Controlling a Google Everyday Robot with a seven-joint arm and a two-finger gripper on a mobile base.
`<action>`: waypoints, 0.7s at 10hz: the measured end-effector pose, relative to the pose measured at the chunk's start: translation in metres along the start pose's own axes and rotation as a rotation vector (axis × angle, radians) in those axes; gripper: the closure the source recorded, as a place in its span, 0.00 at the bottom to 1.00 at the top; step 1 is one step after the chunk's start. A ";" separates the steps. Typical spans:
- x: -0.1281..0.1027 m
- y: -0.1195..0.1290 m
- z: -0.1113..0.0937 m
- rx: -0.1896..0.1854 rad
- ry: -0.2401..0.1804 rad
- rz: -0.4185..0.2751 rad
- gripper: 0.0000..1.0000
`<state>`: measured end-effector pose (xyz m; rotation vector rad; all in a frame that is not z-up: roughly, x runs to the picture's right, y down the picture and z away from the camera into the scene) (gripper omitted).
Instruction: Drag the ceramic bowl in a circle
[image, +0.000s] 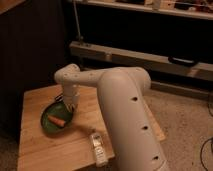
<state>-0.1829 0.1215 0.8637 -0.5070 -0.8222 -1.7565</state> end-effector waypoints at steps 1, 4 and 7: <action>-0.010 0.015 0.002 -0.017 -0.002 0.026 1.00; -0.065 0.063 -0.007 -0.060 0.021 0.095 1.00; -0.124 0.079 -0.037 -0.073 0.053 0.103 1.00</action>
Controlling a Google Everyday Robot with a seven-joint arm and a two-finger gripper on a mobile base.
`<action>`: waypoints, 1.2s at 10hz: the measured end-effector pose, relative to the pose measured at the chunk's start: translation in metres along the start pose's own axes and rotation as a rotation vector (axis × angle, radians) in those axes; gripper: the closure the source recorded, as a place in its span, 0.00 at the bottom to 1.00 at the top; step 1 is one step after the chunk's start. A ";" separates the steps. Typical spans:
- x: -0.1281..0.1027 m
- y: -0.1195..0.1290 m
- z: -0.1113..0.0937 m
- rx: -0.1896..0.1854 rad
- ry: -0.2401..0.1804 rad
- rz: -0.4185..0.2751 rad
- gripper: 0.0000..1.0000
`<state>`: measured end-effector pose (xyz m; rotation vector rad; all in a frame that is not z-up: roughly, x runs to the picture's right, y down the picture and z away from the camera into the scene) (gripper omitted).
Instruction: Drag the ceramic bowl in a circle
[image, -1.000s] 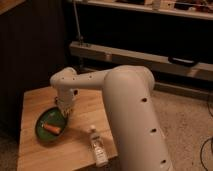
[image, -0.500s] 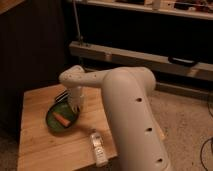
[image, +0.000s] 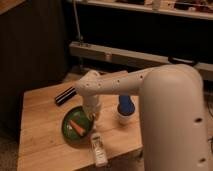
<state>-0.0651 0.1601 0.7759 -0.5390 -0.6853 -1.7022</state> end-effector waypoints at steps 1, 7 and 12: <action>-0.021 -0.005 -0.009 0.010 0.010 -0.021 1.00; -0.042 -0.093 -0.009 0.107 0.012 -0.197 1.00; 0.008 -0.179 0.013 0.183 -0.007 -0.307 1.00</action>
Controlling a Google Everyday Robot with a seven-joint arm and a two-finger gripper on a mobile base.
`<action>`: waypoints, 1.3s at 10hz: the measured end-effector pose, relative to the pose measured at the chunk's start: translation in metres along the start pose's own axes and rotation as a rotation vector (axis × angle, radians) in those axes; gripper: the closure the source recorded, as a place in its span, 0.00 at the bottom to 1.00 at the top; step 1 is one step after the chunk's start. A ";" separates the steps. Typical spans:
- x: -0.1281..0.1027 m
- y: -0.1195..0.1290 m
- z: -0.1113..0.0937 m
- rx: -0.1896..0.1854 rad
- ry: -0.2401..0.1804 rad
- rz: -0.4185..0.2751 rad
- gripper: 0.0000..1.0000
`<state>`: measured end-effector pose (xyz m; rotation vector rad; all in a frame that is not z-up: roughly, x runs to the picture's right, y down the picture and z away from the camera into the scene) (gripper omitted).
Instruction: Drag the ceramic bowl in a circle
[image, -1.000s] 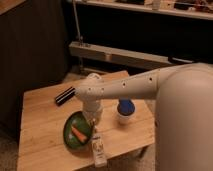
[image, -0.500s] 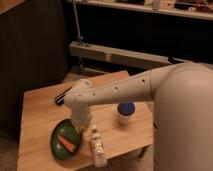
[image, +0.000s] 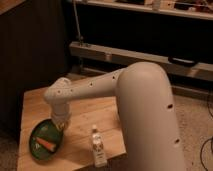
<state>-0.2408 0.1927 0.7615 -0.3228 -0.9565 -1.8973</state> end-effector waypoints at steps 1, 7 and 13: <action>0.015 0.005 0.003 0.002 0.001 0.012 1.00; 0.053 0.111 -0.023 -0.054 0.070 0.248 1.00; -0.008 0.131 -0.027 -0.078 0.015 0.293 1.00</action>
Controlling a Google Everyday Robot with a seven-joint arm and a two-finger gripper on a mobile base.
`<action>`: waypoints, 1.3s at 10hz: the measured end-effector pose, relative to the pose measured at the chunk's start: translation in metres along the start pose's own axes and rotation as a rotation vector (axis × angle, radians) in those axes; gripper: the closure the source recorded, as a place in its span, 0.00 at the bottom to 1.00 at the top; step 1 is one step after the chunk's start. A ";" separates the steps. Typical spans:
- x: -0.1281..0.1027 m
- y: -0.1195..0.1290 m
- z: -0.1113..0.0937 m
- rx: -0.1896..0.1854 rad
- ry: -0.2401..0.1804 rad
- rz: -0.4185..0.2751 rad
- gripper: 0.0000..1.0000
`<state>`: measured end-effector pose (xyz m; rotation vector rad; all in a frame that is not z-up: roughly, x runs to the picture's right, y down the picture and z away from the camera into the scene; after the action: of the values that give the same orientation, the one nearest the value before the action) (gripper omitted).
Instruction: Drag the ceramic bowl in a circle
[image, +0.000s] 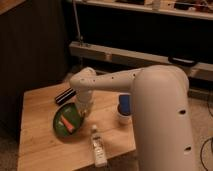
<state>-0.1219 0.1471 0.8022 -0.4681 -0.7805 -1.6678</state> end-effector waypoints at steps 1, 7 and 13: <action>-0.023 -0.010 0.002 0.002 -0.016 -0.015 1.00; -0.129 -0.061 0.004 0.015 -0.086 -0.089 1.00; -0.080 -0.125 0.018 0.069 -0.084 -0.189 1.00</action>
<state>-0.2250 0.2279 0.7306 -0.4290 -0.9658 -1.7987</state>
